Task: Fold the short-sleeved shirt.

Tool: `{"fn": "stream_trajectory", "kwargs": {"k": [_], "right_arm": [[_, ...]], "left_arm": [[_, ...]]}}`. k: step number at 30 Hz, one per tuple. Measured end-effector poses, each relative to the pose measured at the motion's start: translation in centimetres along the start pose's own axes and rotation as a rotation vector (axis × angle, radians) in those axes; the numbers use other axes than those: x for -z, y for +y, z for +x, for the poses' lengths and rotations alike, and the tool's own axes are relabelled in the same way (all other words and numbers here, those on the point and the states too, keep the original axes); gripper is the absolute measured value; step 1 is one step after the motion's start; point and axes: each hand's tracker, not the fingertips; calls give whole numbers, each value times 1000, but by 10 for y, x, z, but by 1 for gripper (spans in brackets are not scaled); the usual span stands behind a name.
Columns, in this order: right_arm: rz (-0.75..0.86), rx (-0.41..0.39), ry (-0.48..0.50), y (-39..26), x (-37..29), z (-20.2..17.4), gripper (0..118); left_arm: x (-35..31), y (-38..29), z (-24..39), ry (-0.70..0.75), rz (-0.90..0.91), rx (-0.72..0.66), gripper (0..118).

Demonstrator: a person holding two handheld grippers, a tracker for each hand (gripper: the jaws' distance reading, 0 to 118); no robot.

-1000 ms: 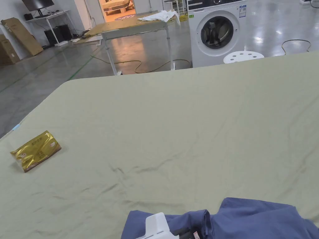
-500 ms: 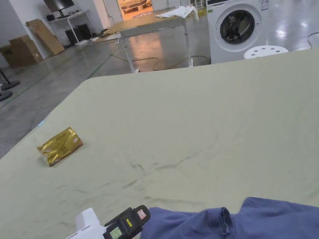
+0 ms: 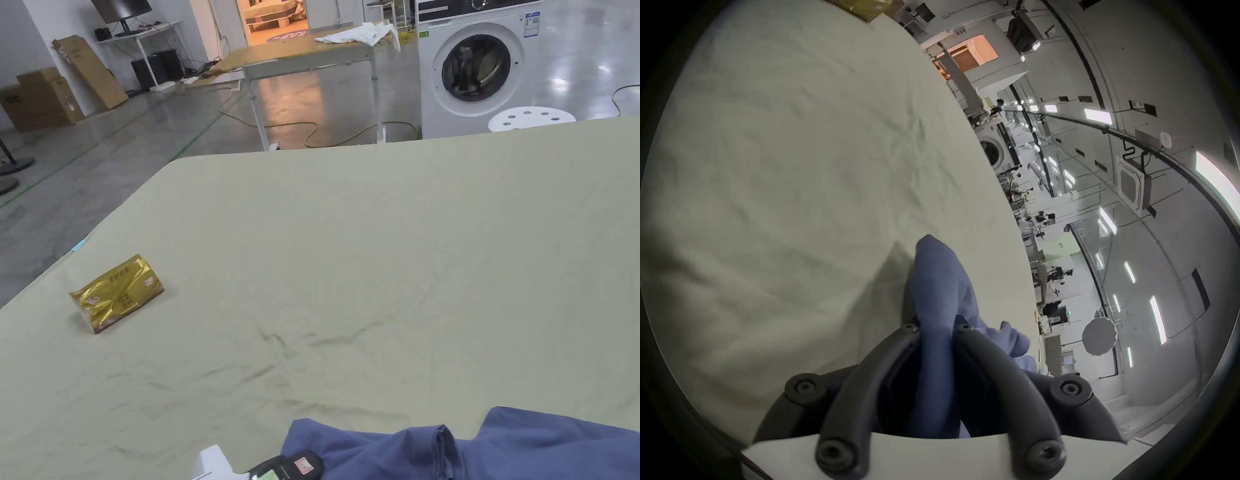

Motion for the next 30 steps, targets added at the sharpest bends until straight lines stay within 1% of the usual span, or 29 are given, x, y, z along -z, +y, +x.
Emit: {"fn": "stream_trajectory", "kwargs": {"k": [4,5,8,9,11,13,14,17,19,22,23,25,26,27,29,30], "right_arm": [[1,7,7,-2,3,5,0],[3,4,9,-3,4,4,0],[4,-4,18,-3,7,5,0],[7,-6,18,-5,8,5,0],[11,-2,22,-6,9,6,0],[13,11,28,-12,12,11,0],[11,16,28,-14,13,13,0],[9,6,22,-14,7,7,0],[13,-3,19,-14,1,5,0],[15,2,3,-19,-7,8,0],[14,6,-4,-21,-8,10,0],[8,21,-21,-24,-11,13,0],[6,28,-28,-25,-12,15,0],[3,33,-32,-27,-12,17,0],[-5,39,-43,-28,-12,21,0],[-6,40,-45,-29,-12,22,0]], "left_arm": [[-51,25,19,-15,109,49,8],[-66,34,26,15,135,83,8],[-102,50,64,137,213,286,8],[-107,51,76,162,223,328,8],[-108,46,100,134,226,380,8],[-93,31,122,44,170,403,8],[-79,20,133,21,144,428,8],[-23,-16,160,3,30,505,8],[18,-42,171,-17,-53,529,8],[72,-79,182,27,-163,577,8],[86,-87,182,72,-197,593,8],[108,-102,182,107,-246,597,10],[115,-105,182,104,-272,604,14],[118,-106,180,121,-293,605,28],[109,-102,183,43,-296,590,57],[100,-99,186,0,-276,582,62]]}}
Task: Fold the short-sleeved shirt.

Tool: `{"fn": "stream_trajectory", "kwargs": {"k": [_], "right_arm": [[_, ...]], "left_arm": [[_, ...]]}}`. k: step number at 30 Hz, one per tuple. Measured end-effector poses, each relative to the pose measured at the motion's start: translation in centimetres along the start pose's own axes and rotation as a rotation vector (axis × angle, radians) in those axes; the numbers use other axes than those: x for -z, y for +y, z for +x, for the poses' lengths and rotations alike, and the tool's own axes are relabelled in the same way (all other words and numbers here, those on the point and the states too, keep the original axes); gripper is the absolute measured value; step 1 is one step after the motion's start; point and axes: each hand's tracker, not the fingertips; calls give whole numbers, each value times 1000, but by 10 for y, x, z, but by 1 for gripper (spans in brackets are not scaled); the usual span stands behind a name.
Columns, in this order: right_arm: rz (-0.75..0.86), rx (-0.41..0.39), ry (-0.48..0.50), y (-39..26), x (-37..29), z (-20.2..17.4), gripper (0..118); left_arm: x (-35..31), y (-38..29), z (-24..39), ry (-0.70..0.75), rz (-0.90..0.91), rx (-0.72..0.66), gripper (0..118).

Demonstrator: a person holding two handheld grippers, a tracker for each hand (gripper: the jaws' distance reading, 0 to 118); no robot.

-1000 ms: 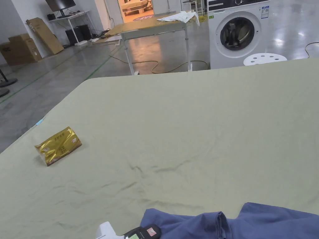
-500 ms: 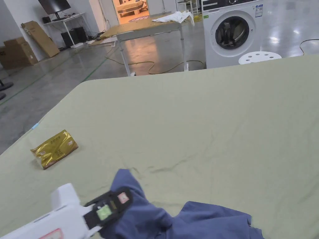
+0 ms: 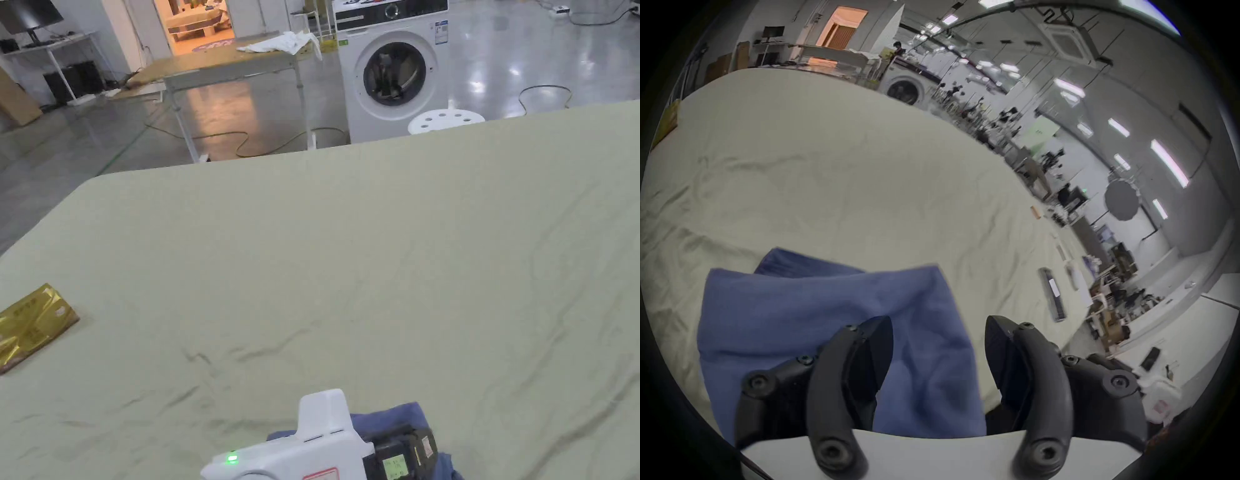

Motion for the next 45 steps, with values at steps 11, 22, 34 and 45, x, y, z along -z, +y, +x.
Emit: {"fn": "stream_trajectory", "kwargs": {"k": [11,22,34,45], "right_arm": [[-26,15,21,-5,5,-6,0],[-154,-112,208,6,51,-60,0],[-514,-370,263,18,215,-125,0],[-443,-324,256,18,201,-120,0]], "left_arm": [[39,-13,-6,-4,-108,12,0],[-38,0,-17,-19,136,146,14],[-123,-8,-137,1,215,-247,90],[-39,-14,-156,-25,-1,-321,38]]}}
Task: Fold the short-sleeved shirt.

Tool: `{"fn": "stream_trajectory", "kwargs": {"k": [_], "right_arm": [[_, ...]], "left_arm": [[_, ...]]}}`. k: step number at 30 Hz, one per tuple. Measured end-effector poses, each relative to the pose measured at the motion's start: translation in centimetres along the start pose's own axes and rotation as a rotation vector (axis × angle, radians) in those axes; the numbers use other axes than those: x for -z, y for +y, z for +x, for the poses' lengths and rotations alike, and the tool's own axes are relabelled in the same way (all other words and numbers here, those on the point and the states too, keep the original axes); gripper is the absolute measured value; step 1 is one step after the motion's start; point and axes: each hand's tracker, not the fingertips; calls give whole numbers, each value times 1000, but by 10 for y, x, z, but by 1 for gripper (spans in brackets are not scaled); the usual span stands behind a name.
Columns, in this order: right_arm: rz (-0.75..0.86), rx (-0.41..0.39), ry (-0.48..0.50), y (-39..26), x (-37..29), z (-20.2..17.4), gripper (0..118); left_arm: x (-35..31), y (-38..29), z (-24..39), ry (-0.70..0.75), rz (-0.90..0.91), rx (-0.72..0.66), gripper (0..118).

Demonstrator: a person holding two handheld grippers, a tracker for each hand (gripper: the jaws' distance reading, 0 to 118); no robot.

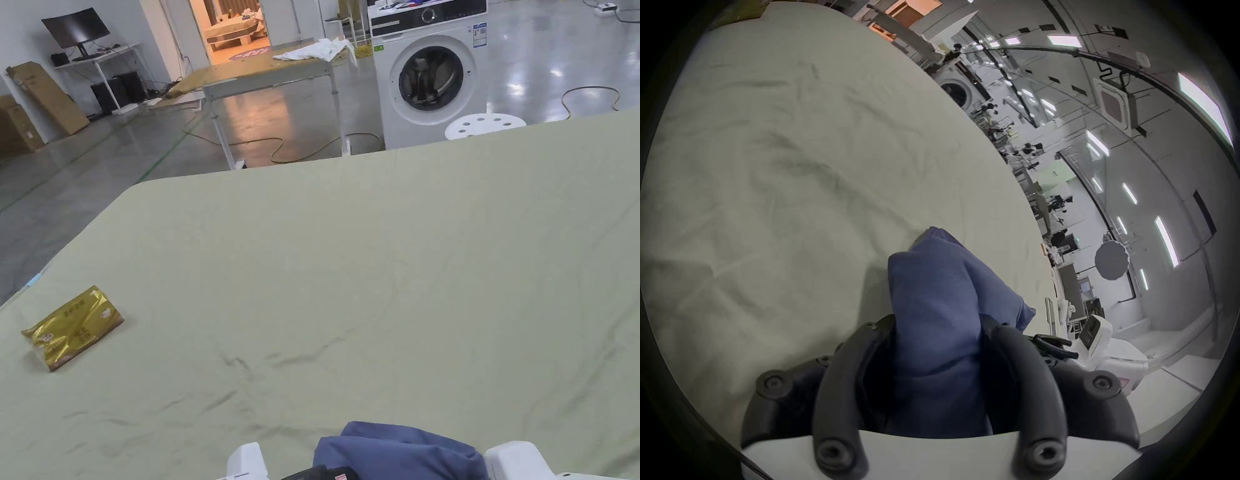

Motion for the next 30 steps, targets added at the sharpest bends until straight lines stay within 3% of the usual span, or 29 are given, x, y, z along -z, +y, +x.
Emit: {"fn": "stream_trajectory", "kwargs": {"k": [4,7,10,15,19,21,22,24,25,27,30], "right_arm": [[28,-25,2,-1,-9,-5,0],[102,-51,71,-2,-32,-6,0],[128,-24,56,-10,-52,-2,0],[118,74,44,-24,-54,11,0],[104,150,98,-32,-49,12,0],[111,146,100,-33,-54,8,0],[114,142,102,-33,-56,7,0],[124,122,90,-32,-63,5,0],[130,115,83,-32,-67,6,0],[148,114,68,-32,-74,10,0],[173,136,46,-33,-84,20,0]], "left_arm": [[-15,4,5,-8,3,30,32],[-61,17,0,-143,109,-96,31],[-137,38,-8,51,227,69,31],[-240,80,-70,426,312,-6,30],[-250,98,-106,451,330,-41,32],[-233,102,-110,440,352,-40,40],[-225,105,-108,463,355,3,49],[-206,113,-102,535,338,70,78],[-201,115,-99,560,333,84,83],[-199,119,-88,635,318,93,84],[-212,111,-56,654,364,238,84]]}}
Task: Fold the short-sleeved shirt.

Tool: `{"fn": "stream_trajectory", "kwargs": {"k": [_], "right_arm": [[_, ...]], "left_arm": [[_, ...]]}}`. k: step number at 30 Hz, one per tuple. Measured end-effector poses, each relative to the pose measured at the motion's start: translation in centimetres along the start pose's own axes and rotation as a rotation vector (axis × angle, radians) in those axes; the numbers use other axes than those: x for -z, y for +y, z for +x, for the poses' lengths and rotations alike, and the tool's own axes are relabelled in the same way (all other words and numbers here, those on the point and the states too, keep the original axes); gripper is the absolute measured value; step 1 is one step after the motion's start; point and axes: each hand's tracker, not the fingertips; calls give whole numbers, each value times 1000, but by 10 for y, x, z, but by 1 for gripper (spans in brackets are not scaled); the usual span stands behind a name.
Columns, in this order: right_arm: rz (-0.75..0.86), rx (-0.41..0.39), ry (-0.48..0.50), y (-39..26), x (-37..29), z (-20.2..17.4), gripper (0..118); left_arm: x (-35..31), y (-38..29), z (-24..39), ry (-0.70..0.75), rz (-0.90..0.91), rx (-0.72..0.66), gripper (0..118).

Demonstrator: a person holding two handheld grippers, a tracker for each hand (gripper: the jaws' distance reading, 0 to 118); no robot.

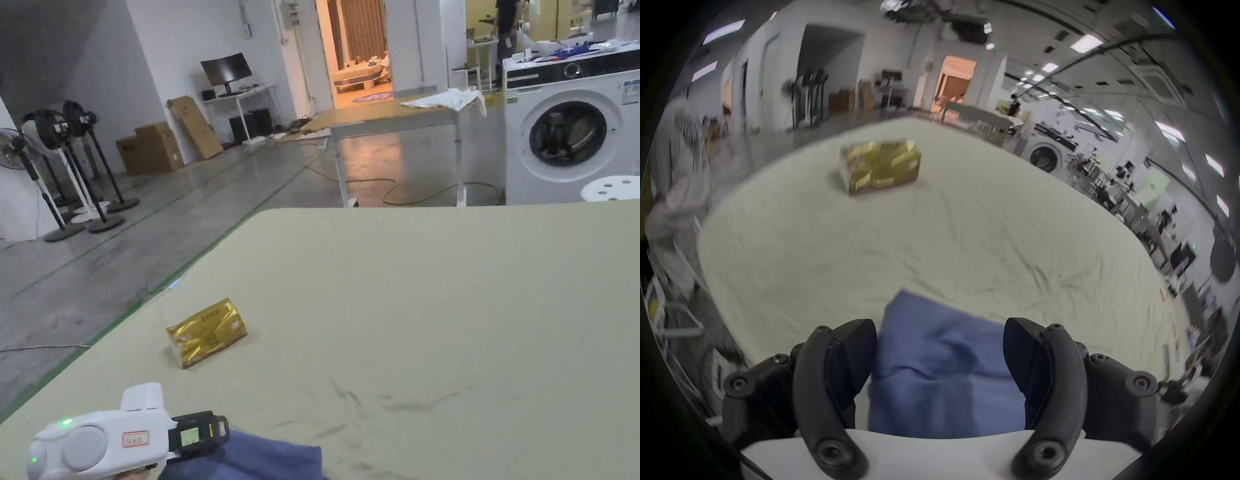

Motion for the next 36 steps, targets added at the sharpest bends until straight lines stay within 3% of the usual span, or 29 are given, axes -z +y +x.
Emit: {"fn": "stream_trajectory", "kwargs": {"k": [6,14,16,17,18,19,22,28,31,36], "right_arm": [[138,-167,-203,21,-41,17,0],[441,-188,-241,43,-100,-3,0],[493,-206,-250,46,-109,-13,0],[521,-214,-260,46,-113,-19,0],[537,-224,-265,46,-117,-24,0],[547,-227,-276,46,-121,-28,0],[615,-268,-353,42,-130,-41,0],[681,-312,-398,38,-133,-56,0],[711,-274,-365,37,-130,-53,0],[732,-225,-348,36,-133,-50,0]], "left_arm": [[-117,-4,69,-63,361,162,83],[-190,-40,176,-62,706,319,78],[-198,-51,200,-83,751,329,63],[-201,-58,209,-100,771,346,46],[-198,-63,207,-117,802,372,22],[-199,-69,213,-112,823,375,11],[-199,-83,220,-101,830,374,1],[-199,-105,229,-82,800,421,0],[-194,-107,230,-164,758,415,0],[-193,-109,233,-129,764,418,0]]}}
